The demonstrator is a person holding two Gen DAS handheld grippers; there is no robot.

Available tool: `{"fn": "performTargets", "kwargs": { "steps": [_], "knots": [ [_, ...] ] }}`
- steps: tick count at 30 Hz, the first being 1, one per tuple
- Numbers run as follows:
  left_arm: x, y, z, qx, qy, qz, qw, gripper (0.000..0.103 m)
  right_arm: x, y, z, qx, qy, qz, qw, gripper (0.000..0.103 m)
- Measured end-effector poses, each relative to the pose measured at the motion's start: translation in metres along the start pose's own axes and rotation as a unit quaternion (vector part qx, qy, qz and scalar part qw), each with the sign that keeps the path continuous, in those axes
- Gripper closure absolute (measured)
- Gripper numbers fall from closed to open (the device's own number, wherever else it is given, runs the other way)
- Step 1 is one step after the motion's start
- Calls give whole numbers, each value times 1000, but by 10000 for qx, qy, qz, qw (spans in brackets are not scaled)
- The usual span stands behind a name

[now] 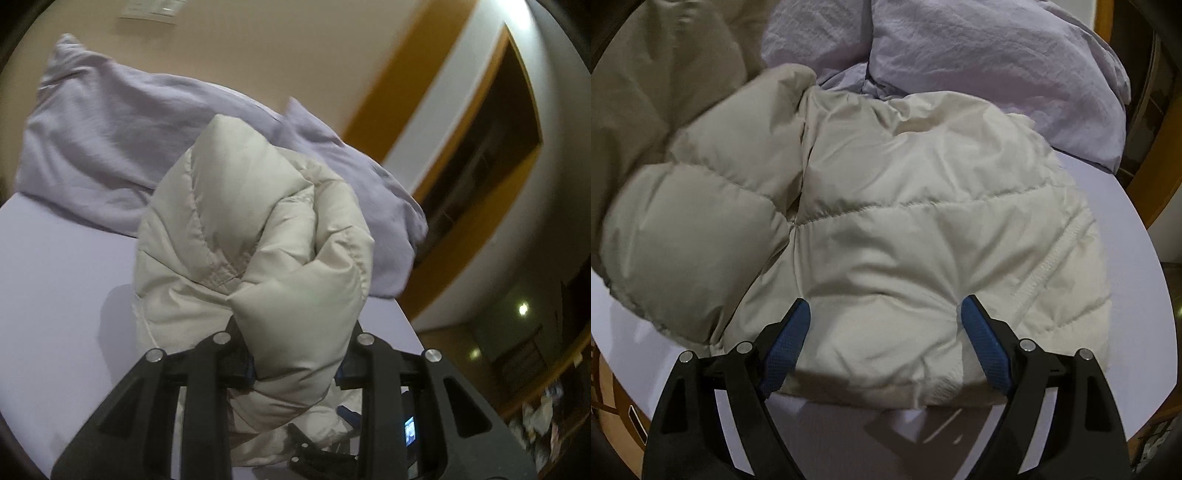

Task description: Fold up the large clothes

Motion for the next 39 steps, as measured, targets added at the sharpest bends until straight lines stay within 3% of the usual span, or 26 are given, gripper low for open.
{"fn": "performTargets", "kwargs": {
  "steps": [12,25,27,31,35,39],
  "knots": [
    [-82,40,-82,867,517,-667,9926,74,-88,9,48,-489,533,-1003,9923,18],
    [-162,125,-166,2037,531,-1755,9617,73,-193,62,77,-435,1405,-2249,9632,18],
    [-170,130,-170,2107,486,-1912,9574,70,-204,69,81,-428,1483,-2406,9583,17],
    [-181,130,-160,2098,492,-2069,9543,49,-219,71,89,-463,1496,-2596,9530,18],
    [-190,116,-142,1966,646,-2098,9556,32,-219,58,100,-649,1479,-2494,9548,18],
    [-188,95,-112,1656,724,-2087,9611,26,-214,40,114,-885,1346,-2389,9576,18]
  ]
}}
Point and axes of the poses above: each gripper's, at about its wrist camera, not at the fingertips, and z roughly against the way its jaws point, x to its left, y to its underside, the point moved 8 cm from there along -z, roughly the way its jaws point, and after that the axes turned 2 degrees about -z, right-handed, at the moved point
